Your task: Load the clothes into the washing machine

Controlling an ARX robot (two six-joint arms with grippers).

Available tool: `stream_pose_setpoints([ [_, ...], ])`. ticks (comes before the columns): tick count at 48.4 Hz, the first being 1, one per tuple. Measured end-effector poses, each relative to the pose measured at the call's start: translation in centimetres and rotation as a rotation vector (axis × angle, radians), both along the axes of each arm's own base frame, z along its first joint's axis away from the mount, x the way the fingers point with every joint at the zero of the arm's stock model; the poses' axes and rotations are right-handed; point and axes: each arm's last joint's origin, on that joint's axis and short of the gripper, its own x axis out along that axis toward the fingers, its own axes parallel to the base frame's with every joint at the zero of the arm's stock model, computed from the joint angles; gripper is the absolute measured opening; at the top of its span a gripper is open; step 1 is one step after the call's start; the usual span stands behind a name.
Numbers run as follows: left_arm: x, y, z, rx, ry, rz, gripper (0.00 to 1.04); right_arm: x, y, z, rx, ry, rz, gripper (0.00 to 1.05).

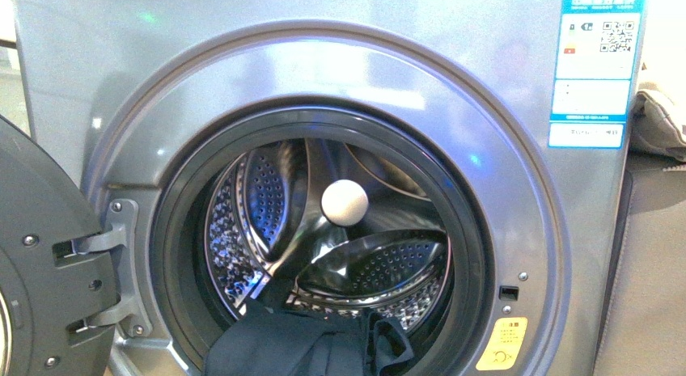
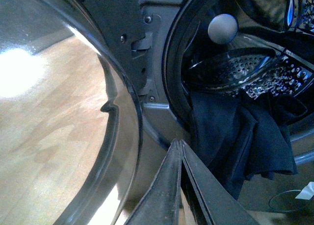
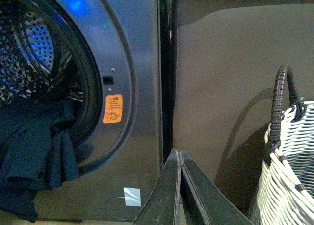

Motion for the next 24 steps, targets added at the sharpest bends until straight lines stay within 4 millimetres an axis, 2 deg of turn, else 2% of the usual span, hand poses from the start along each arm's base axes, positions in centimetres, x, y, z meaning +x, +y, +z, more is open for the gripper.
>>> stream_pose_setpoints([
  [8, -0.4, 0.0, -0.1, 0.000, 0.002, 0.000, 0.04, 0.0, 0.0, 0.0, 0.000, 0.000, 0.000, 0.02],
  [14, -1.4, 0.0, -0.4, 0.000, 0.009, 0.000, 0.04, 0.0, 0.0, 0.0, 0.000, 0.000, 0.000, 0.02],
  [24, -1.4, 0.0, -0.4, 0.000, 0.009, 0.000, 0.04, 0.0, 0.0, 0.0, 0.000, 0.000, 0.000, 0.02],
])
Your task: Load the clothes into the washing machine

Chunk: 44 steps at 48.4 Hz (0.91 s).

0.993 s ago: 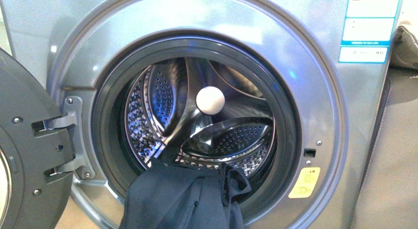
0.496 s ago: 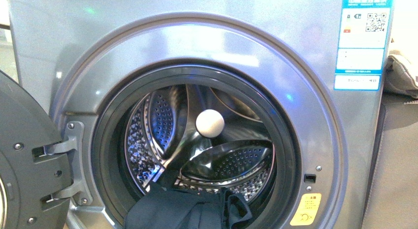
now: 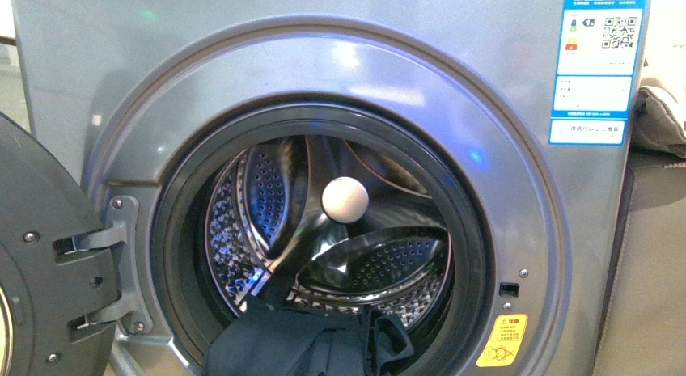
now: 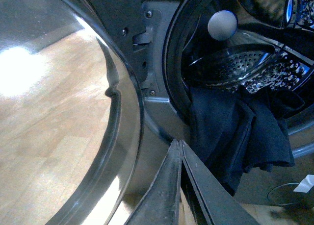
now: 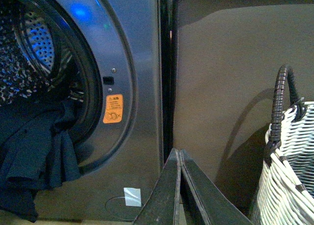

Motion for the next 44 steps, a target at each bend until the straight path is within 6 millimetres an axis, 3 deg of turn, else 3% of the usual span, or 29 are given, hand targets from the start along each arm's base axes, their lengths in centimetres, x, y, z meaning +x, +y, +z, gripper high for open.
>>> stream_pose_setpoints([
  [5, 0.00, 0.00, 0.00, 0.000, 0.000, 0.000, 0.04, 0.00, 0.00, 0.00, 0.000, 0.000, 0.000, 0.02],
  [8, 0.00, 0.00, 0.00, 0.000, 0.000, 0.000, 0.12, 0.00, 0.00, 0.00, -0.002, 0.000, 0.000, 0.05],
  [13, 0.00, 0.00, 0.00, 0.000, 0.000, 0.000, 0.30, 0.00, 0.00, 0.00, -0.002, 0.000, 0.000, 0.21],
  [20, 0.00, 0.00, 0.00, 0.000, 0.000, 0.000, 0.64, 0.00, 0.00, 0.00, -0.002, 0.000, 0.000, 0.54],
  [31, 0.00, 0.00, 0.00, 0.000, 0.000, 0.000, 1.00, 0.00, 0.00, 0.00, -0.002, 0.000, 0.000, 0.92],
  [34, 0.00, 0.00, 0.00, 0.000, 0.000, 0.000, 0.98, 0.00, 0.00, 0.00, 0.000, 0.000, 0.000, 0.99],
  [44, 0.00, 0.00, -0.01, 0.000, 0.001, 0.000, 0.98, 0.00, 0.00, 0.00, -0.001, 0.000, 0.000, 0.97],
])
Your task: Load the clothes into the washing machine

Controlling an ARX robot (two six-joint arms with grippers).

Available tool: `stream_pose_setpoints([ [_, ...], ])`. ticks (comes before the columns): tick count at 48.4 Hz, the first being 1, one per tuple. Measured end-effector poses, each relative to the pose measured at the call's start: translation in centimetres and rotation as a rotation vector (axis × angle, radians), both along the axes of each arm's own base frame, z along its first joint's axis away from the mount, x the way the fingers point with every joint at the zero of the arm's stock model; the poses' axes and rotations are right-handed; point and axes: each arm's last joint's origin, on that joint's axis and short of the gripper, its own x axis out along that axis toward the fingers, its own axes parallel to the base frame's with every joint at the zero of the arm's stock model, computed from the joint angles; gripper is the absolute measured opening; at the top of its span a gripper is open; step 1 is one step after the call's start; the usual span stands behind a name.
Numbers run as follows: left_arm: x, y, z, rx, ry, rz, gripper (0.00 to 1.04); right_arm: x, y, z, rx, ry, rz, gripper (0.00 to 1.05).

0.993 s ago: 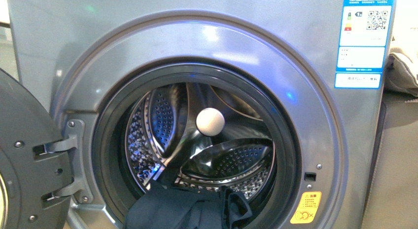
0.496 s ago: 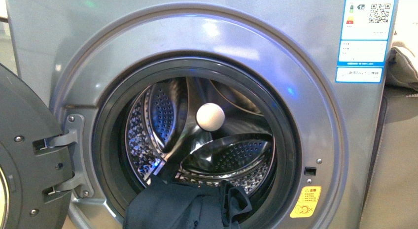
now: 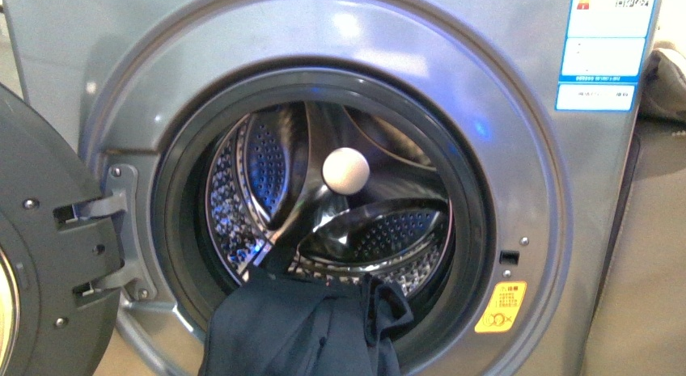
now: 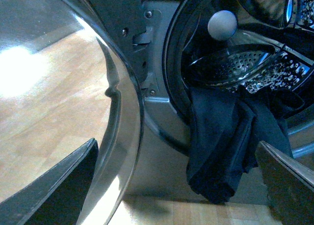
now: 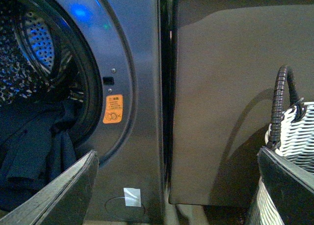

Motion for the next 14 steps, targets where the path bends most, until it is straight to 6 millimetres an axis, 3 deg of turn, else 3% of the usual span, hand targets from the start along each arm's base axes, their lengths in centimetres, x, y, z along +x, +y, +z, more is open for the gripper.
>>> stream_pose_setpoints([
  [14, 0.00, 0.00, 0.00, 0.000, 0.000, 0.000, 0.98, 0.00, 0.00, 0.00, 0.000, 0.000, 0.000, 0.97],
])
